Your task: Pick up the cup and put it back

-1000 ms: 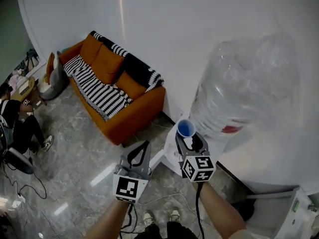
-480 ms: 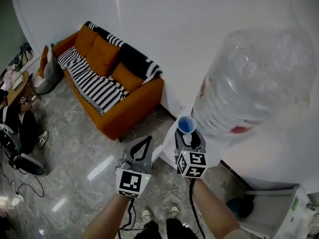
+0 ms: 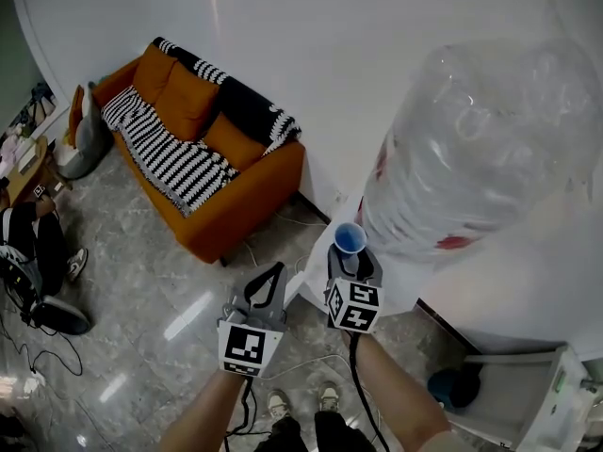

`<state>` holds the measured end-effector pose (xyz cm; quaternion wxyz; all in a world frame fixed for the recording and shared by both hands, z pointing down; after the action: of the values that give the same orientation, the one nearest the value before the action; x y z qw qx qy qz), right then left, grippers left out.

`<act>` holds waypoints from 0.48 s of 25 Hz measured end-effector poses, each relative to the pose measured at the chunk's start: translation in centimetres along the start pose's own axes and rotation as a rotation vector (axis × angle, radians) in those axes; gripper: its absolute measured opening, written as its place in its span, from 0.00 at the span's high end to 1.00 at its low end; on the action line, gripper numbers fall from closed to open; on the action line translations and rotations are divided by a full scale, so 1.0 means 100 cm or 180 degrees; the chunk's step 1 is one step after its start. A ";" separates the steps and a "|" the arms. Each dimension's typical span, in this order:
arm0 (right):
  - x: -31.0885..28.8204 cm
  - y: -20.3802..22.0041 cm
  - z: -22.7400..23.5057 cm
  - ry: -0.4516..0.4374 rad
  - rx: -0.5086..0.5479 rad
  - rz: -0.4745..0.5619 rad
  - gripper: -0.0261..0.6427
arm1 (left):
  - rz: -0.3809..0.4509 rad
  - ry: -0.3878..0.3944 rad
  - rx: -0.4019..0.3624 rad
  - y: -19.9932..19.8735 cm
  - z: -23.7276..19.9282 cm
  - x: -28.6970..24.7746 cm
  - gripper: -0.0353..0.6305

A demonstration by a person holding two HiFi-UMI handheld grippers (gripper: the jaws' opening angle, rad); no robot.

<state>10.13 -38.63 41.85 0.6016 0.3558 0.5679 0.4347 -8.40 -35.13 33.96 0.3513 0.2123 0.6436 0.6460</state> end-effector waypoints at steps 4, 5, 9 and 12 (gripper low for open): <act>-0.001 0.004 0.000 -0.0024 0.0064 -0.0014 0.57 | -0.0030 -0.0004 0.0022 0.005 -0.001 -0.002 0.94; -0.003 0.005 0.000 -0.0038 0.0063 -0.0043 0.57 | -0.0039 -0.0004 0.0028 0.007 -0.001 -0.002 0.94; -0.002 0.008 0.003 -0.0078 0.0045 -0.0107 0.55 | -0.0087 -0.0010 0.0069 0.010 -0.002 -0.001 0.94; 0.003 0.009 0.005 -0.0114 -0.0034 -0.0171 0.54 | -0.0115 -0.0020 0.0095 0.013 -0.002 0.001 0.94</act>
<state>10.48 -37.96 42.59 0.6250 0.3450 0.5641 0.4149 -8.83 -35.13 35.17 0.3617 0.2080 0.6558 0.6292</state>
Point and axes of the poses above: the fingertips, and each gripper's own axes: x backward along the fingers, z to its right, y out of its underside, the point moved 5 cm from there along x, backward along the fingers, and after that the axes turned 2 degrees about y, right-handed, at the moved point
